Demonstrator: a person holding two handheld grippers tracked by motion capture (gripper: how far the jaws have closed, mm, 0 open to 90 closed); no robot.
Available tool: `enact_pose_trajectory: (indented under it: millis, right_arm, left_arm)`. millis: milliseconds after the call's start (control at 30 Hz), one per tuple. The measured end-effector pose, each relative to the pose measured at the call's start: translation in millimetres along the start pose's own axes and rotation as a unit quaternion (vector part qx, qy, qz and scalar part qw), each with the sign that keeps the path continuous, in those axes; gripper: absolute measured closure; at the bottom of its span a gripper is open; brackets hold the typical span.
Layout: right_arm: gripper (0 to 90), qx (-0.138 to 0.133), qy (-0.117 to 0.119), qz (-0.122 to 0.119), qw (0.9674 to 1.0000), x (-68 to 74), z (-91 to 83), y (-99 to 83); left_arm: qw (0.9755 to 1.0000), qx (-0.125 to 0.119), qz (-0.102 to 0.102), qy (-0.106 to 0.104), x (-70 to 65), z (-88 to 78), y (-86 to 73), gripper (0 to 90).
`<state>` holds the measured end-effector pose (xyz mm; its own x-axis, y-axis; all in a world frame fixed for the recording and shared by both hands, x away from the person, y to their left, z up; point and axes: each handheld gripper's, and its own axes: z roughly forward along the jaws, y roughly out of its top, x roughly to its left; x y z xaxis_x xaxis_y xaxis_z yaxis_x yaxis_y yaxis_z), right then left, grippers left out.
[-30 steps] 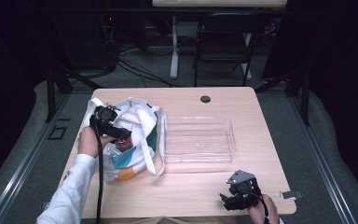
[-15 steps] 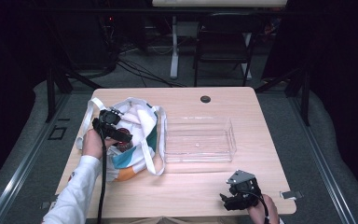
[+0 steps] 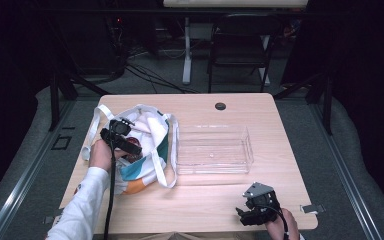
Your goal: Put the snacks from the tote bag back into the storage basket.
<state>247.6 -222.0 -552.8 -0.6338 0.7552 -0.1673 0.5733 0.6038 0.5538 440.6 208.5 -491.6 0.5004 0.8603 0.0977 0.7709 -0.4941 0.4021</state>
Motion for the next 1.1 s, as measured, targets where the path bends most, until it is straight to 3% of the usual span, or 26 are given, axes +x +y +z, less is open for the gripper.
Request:
enact_pose_trajectory:
  millis: [333, 700, 900, 1100]
  right_arm:
    - [14.6, 0.002, 0.000, -0.001, 1.0000, -0.2, -0.3, -0.1]
    - [14.7, 0.001, 0.001, 0.000, 1.0000, -0.5, -0.6, -0.4]
    - [14.7, 0.001, 0.001, -0.001, 1.0000, -0.3, -0.7, -0.4]
    - [14.7, 0.000, 0.001, 0.000, 1.0000, -0.5, -0.6, -0.4]
  left_arm:
    - [0.9999, 0.016, 0.005, 0.002, -1.9, 8.1, 2.5, 1.3]
    - [0.9996, 0.026, 0.012, -0.008, -4.0, 10.7, 2.6, 17.9]
    - [0.9996, 0.026, 0.010, 0.000, -3.9, 11.4, 1.1, 24.9]
    - [0.9996, 0.025, 0.013, 0.000, -4.3, 11.2, 0.7, 25.2]
